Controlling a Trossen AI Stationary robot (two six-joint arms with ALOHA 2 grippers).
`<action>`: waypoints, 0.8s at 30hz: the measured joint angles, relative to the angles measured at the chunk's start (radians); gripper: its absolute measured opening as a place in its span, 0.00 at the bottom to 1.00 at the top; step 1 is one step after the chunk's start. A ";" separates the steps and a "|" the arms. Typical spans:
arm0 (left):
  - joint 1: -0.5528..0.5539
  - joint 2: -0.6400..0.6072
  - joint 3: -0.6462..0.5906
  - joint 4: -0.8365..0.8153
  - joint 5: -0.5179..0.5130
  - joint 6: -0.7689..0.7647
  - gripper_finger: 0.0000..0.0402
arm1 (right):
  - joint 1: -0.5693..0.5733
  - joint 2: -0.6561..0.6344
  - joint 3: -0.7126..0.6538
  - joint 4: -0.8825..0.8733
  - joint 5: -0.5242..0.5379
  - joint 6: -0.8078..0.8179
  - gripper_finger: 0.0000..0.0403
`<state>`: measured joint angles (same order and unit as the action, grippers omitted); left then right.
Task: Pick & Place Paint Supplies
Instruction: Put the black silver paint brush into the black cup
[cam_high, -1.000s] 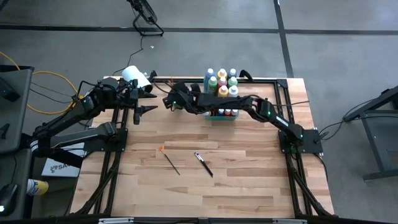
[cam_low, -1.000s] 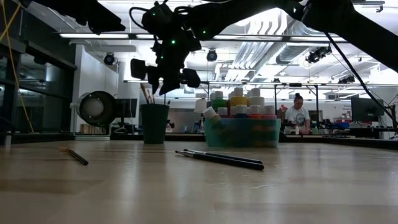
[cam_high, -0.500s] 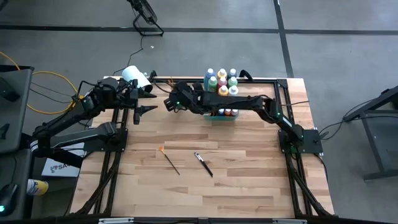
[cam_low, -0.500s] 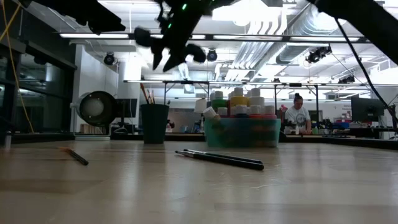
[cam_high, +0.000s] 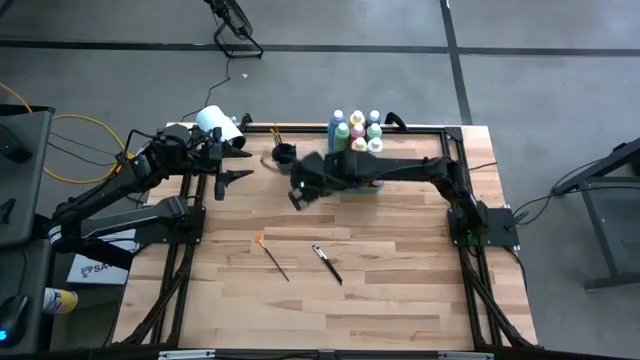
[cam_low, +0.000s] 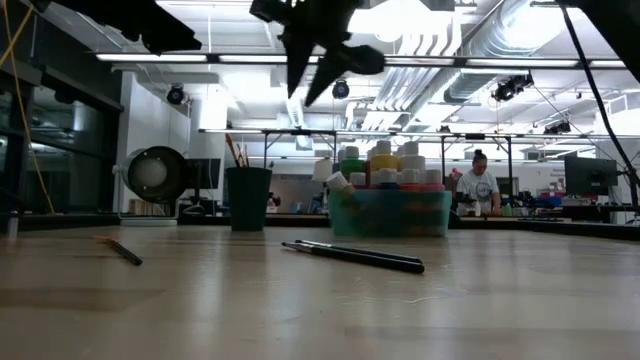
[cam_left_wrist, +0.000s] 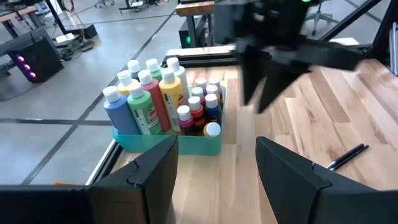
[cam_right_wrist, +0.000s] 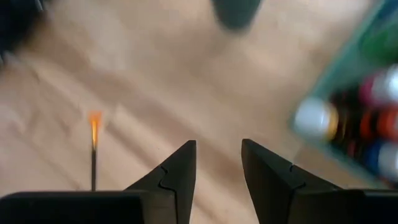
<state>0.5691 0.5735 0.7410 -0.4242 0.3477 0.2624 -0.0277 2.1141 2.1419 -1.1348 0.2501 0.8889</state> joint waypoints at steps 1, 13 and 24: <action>0.000 0.000 0.000 -0.005 0.000 0.005 0.53 | 0.012 0.002 0.000 -0.030 -0.020 0.021 0.30; 0.000 0.000 0.000 -0.068 0.004 0.028 0.53 | 0.134 0.022 0.000 0.000 -0.056 0.132 0.30; 0.000 0.000 0.000 -0.102 0.028 0.029 0.53 | 0.245 0.080 0.000 -0.125 -0.132 0.246 0.30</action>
<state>0.5694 0.5735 0.7410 -0.5262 0.3759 0.2916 0.2173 2.1944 2.1422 -1.2600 0.1184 1.1345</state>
